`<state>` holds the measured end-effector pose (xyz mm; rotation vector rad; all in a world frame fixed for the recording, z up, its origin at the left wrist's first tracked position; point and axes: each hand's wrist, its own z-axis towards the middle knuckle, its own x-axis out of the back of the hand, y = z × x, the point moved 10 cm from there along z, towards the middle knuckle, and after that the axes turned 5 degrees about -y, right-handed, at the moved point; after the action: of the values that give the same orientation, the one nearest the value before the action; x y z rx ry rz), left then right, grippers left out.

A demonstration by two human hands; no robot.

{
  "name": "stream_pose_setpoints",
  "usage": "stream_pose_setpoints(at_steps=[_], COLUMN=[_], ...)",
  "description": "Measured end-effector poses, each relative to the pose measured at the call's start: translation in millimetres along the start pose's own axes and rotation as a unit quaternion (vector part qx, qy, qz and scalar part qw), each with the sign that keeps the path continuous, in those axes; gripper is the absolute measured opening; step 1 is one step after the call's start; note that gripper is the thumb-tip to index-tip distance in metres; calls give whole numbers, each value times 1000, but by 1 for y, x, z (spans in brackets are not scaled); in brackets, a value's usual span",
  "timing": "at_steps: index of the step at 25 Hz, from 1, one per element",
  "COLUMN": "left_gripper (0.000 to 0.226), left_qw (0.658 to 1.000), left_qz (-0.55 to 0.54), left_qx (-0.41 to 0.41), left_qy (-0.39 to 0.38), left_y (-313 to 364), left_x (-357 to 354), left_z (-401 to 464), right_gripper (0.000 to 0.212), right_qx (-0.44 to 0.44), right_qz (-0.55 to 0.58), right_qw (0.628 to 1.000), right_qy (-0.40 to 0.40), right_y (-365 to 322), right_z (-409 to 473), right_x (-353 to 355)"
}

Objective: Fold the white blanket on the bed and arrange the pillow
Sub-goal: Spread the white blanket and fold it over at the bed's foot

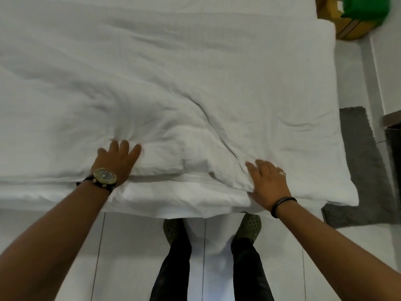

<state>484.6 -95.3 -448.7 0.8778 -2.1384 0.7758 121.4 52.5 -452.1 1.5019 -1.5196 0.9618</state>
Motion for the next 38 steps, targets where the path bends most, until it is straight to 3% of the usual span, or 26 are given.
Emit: stream_pose_setpoints(at_steps=[2,5,7,12,16,18,20,22,24,26,28,30,31,33,35,38], left_gripper=[46,25,24,34,54,42,24,45,48,51,51,54,62,78,88,93], left_qw=[993,987,991,996,995,995,998,995,987,979,964,948,950,960,963,960], left_qz=[-35,-70,-77,-69,-89,-89,-66,-80,-120,-192,-253,-259,-257,-252,-243,-255], left_qx=[33,22,17,12,-25,-18,0,3,-6,-16,-36,-26,-23,-1,38,44], left_qy=[104,144,110,-63,-25,38,-8,-63,-109,-62,76,183,178,125,111,111], left_y=[-8,-15,-12,7,-32,-53,-47,-30,-19,-15,-2,20,32,39,22,12], left_x=[27,32,6,-60,-36,-36,-68,-106,-110,-75,-18,20,22,-4,-35,-41], left_z=[-3,-21,-55,-107,-98,-112,-126,-129,-120,-102,-79,-49,-32,-10,-7,-9], right_gripper=[61,50,53,58,32,30,30,42,39,23,29,38,44,60,78,98], right_qx=[-23,-27,-8,-5,-39,-50,-62,-98,-93,-41,19,77,97,66,-63,-265], right_qz=[12,49,65,51,51,19,-18,-10,45,119,200,218,187,116,89,93], right_qw=[998,992,990,997,990,988,994,995,994,984,964,960,968,986,992,959], right_qy=[64,110,127,53,124,147,88,27,39,125,174,160,133,95,60,-41], right_y=[-2,-8,-22,-56,-28,-16,-14,-9,-12,-41,-101,-172,-192,-162,-59,86], right_z=[10,6,-22,-73,-86,-100,-111,-109,-96,-76,-38,10,29,47,30,-22], right_x=[20,38,37,-14,2,-1,-30,-48,-34,9,47,61,53,18,-16,-49])
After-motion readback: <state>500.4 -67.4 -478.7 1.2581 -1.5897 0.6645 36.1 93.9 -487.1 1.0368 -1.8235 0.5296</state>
